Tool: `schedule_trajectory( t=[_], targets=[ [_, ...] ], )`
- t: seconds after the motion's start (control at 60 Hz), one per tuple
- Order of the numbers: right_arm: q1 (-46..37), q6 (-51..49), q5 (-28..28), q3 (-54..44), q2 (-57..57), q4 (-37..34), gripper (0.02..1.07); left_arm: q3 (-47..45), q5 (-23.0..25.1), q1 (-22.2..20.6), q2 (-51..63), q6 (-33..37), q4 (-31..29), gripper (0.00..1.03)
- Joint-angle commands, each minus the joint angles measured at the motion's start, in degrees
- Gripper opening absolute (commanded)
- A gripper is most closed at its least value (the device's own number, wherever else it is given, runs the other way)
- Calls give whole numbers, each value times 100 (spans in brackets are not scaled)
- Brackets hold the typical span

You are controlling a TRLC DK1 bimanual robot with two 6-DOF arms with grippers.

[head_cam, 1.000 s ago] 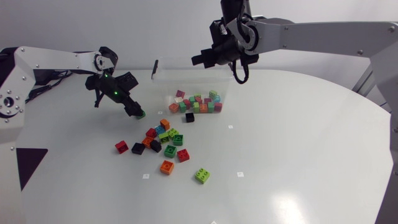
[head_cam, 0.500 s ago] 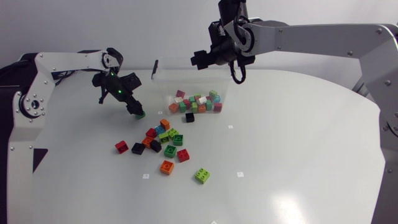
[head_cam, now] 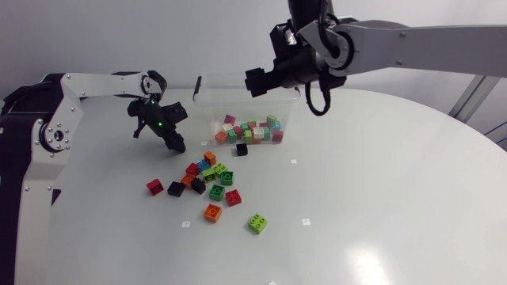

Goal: Place the duplo bricks in the container

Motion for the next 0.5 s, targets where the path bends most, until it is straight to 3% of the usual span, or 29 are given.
schedule_trajectory(
  t=[0.0, 0.217, 0.483],
  targets=[
    [67, -120, 35, -377, -527, 0, 102, 104, -46, 59, 106, 137, -149, 25],
    [278, -261, 17, -1036, -1459, -518, 102, -529, -81, 173, -448, 225, -184, 23],
    [735, -551, -44, -2275, -2390, -896, 102, -1856, -81, 147, -2074, 269, -17, 23]
  ],
)
